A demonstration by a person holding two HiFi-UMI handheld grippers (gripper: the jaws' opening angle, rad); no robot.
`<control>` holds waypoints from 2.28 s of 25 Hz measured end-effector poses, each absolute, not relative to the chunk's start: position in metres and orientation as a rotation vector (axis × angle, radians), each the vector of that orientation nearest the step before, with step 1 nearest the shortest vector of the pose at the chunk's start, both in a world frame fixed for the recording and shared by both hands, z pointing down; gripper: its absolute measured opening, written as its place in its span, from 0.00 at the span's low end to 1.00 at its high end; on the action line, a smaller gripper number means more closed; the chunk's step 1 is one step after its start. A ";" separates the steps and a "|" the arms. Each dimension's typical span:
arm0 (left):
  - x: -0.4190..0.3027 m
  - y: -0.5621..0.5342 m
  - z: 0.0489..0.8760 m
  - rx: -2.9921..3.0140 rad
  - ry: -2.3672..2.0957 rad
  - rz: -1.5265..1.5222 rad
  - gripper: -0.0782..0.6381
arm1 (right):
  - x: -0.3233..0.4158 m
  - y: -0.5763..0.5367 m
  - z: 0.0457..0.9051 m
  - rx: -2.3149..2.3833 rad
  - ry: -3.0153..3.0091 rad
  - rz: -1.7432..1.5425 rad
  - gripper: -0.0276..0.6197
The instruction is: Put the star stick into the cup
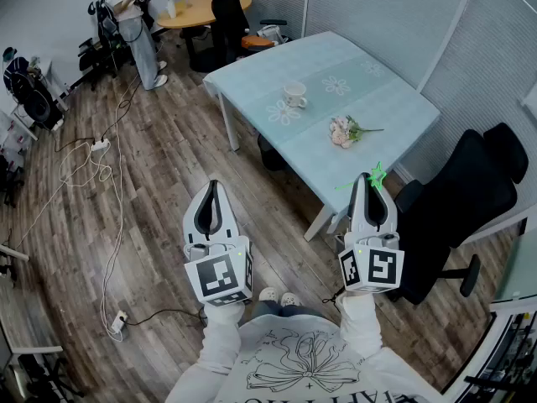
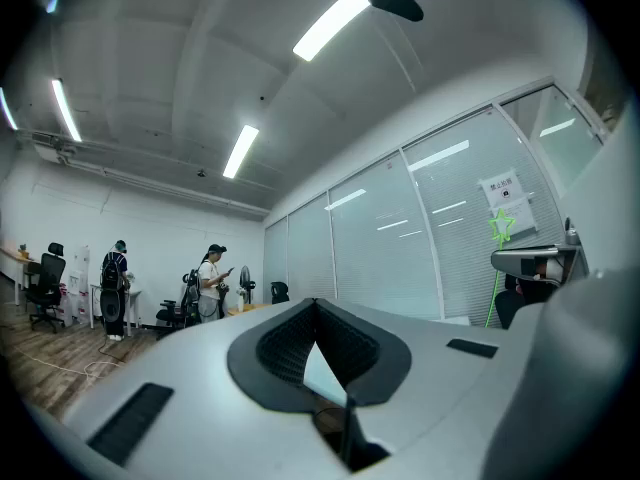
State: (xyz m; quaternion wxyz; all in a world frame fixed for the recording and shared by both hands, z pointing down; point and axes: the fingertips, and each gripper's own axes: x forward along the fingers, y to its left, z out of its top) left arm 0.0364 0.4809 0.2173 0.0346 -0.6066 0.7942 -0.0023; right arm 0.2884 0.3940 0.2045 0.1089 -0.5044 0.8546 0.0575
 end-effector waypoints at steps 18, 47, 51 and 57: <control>0.012 0.463 0.224 -1.882 2.440 -0.005 0.12 | 0.260 0.378 0.208 -1.466 2.508 0.171 0.06; -0.060 0.328 0.255 -1.874 2.470 -0.071 0.12 | 0.185 0.241 0.233 -1.468 2.556 0.171 0.06; -0.072 0.283 0.251 -1.856 2.474 -0.082 0.12 | 0.172 0.192 0.230 -1.451 2.561 0.168 0.06; -0.089 0.213 0.244 -1.822 2.482 -0.089 0.12 | 0.157 0.117 0.226 -1.414 2.558 0.152 0.06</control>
